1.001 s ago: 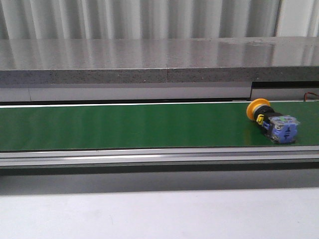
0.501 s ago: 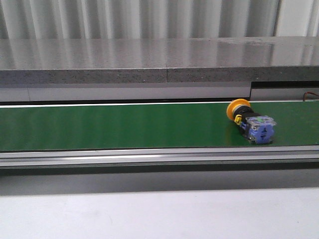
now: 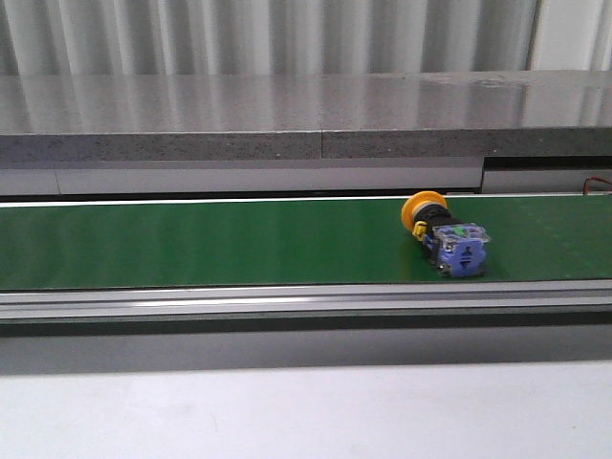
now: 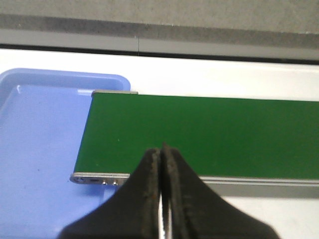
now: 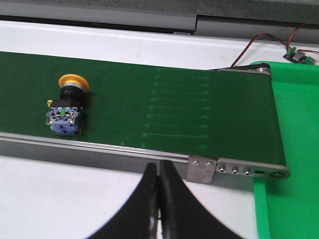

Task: Move button from right to left
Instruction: 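Let the conveyor carry the button toward the left arm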

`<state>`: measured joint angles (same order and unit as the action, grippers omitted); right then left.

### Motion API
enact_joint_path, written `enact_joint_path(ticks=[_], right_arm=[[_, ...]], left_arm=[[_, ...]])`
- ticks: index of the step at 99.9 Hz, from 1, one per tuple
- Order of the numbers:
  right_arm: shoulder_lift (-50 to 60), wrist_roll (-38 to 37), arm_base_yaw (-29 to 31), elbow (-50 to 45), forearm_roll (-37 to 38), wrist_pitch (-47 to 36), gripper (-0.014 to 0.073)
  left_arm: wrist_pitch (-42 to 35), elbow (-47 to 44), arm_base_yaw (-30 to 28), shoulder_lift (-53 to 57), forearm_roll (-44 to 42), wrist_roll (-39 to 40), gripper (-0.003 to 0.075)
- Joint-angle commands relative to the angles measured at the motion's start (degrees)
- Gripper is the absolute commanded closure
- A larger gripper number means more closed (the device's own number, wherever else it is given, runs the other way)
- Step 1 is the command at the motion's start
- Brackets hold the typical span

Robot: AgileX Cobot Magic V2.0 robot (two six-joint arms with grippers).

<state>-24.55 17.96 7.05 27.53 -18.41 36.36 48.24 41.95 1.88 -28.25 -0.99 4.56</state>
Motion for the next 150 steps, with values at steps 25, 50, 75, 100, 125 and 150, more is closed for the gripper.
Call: enact_joint_path(ticks=[25, 50, 75, 100, 125, 150], right_arm=[[-0.2, 0.5, 0.0, 1.7, -0.5, -4.0, 0.0661], [-0.2, 0.5, 0.0, 1.7, -0.5, -4.0, 0.0661], [-0.2, 0.5, 0.0, 1.7, -0.5, -4.0, 0.0661], [-0.2, 0.5, 0.0, 1.7, -0.5, -4.0, 0.0661], [-0.2, 0.5, 0.0, 1.7, -0.5, -4.0, 0.0661], [-0.2, 0.5, 0.0, 1.7, -0.5, -4.0, 0.0661]], left_arm=[[1.1, 2.9, 0.0, -9.0, 0.6, 0.3, 0.0739], [1.2, 2.9, 0.0, -10.8, 1.0, 0.3, 0.0500], [2.6, 2.9, 0.0, -11.0, 1.0, 0.3, 0.0009], [1.2, 2.9, 0.0, -11.2, 5.4, 0.1, 0.0069], [-2.6, 3.7, 0.7, -18.8, 12.7, -0.2, 0.0069], [-8.8, 9.1, 11.1, -29.1, 12.7, 2.3, 0.0069]])
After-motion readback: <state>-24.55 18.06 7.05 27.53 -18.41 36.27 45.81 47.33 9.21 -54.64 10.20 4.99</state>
